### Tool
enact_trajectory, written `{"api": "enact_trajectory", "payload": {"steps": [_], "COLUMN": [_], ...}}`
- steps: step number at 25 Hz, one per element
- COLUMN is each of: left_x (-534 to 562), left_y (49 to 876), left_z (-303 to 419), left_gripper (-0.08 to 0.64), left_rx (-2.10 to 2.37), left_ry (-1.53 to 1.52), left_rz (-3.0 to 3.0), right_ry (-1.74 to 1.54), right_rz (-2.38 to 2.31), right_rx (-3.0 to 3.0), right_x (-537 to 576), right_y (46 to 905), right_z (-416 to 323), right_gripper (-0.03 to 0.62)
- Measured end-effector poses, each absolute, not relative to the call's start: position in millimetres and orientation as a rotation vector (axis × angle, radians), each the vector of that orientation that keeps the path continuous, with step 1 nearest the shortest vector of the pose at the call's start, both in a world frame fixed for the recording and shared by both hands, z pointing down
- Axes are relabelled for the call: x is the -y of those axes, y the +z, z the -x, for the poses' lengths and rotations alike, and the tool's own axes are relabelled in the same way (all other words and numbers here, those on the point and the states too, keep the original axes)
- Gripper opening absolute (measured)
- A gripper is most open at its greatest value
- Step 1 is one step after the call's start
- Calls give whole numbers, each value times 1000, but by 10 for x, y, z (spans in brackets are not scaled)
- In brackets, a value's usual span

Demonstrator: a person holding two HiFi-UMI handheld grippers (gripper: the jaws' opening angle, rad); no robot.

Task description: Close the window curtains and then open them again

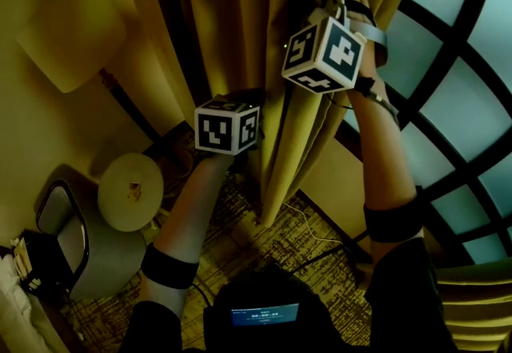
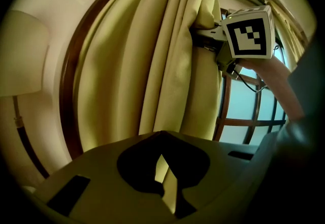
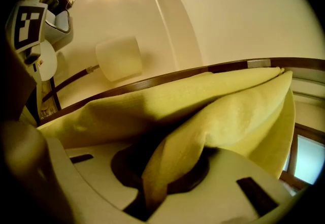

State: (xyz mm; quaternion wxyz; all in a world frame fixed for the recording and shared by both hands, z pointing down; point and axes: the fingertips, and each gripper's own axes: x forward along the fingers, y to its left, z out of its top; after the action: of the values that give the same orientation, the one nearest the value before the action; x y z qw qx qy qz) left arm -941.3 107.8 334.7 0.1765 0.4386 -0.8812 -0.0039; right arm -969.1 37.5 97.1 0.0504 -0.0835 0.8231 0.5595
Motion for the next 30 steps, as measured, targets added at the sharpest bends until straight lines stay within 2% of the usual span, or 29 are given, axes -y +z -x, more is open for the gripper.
{"api": "enact_trajectory", "payload": {"steps": [15, 30], "left_x": [-1359, -2147], "left_y": [3506, 3586], "left_z": [10110, 11296], "left_gripper": [-11, -11], "left_rx": [2497, 2469], "left_ry": [-55, -77], "left_rz": [-1275, -1297], "right_ry": [1733, 1803], "right_rz": [299, 321], "right_rx": [-2460, -2489], "right_x": [-659, -1405], "right_y": [928, 1038], "right_z": [10294, 11649], "right_gripper": [60, 60]}}
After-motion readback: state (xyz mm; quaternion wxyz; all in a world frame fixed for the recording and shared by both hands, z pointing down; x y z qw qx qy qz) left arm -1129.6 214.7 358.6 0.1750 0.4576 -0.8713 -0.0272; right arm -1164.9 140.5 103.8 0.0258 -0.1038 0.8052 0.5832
